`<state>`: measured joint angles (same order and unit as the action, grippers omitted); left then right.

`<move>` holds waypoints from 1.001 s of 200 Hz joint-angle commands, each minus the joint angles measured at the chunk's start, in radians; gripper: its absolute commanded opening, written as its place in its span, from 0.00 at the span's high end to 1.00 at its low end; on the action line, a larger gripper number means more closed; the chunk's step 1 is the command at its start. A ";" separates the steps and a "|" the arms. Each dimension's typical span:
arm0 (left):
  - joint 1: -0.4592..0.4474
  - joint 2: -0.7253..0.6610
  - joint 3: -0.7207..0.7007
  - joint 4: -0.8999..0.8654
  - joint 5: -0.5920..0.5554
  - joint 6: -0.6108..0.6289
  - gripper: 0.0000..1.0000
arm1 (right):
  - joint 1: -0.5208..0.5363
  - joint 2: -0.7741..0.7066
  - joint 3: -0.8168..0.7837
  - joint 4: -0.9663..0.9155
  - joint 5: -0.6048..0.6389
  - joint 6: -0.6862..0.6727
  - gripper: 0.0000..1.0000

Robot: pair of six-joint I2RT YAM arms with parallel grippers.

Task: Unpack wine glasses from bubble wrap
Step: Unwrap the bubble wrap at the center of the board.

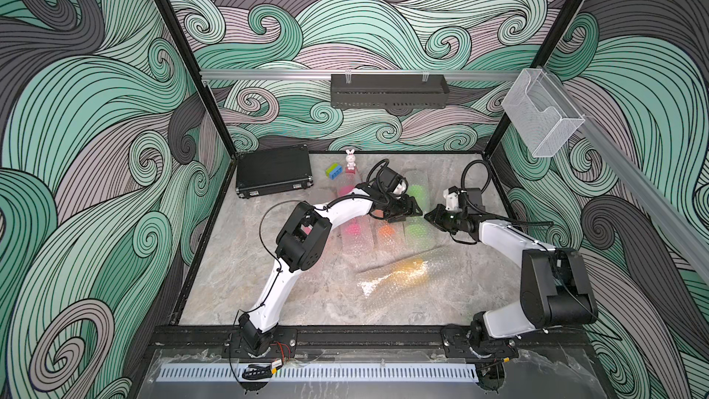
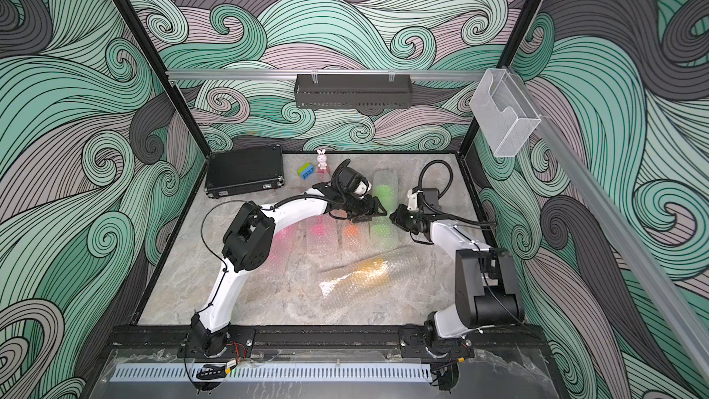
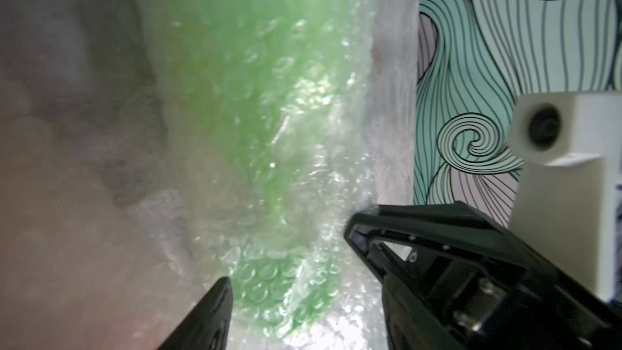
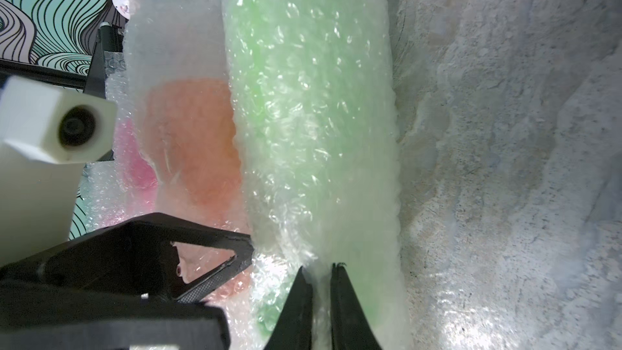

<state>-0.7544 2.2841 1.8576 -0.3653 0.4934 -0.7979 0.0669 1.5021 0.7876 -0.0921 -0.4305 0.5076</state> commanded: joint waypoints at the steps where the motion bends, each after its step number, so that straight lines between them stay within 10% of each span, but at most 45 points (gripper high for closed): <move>1: -0.002 0.026 0.058 -0.114 -0.066 0.065 0.29 | -0.006 -0.019 -0.010 0.024 -0.025 0.005 0.84; 46: -0.002 0.065 0.091 -0.133 -0.060 0.072 0.35 | -0.006 -0.013 -0.012 0.032 -0.036 0.003 0.84; 200: -0.005 0.055 0.109 -0.121 -0.013 0.077 1.00 | 0.009 -0.029 0.039 -0.069 0.049 -0.093 0.56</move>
<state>-0.7544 2.3550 1.9308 -0.4599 0.4690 -0.7330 0.0681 1.5017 0.7929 -0.1143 -0.4320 0.4530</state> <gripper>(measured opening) 0.052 0.393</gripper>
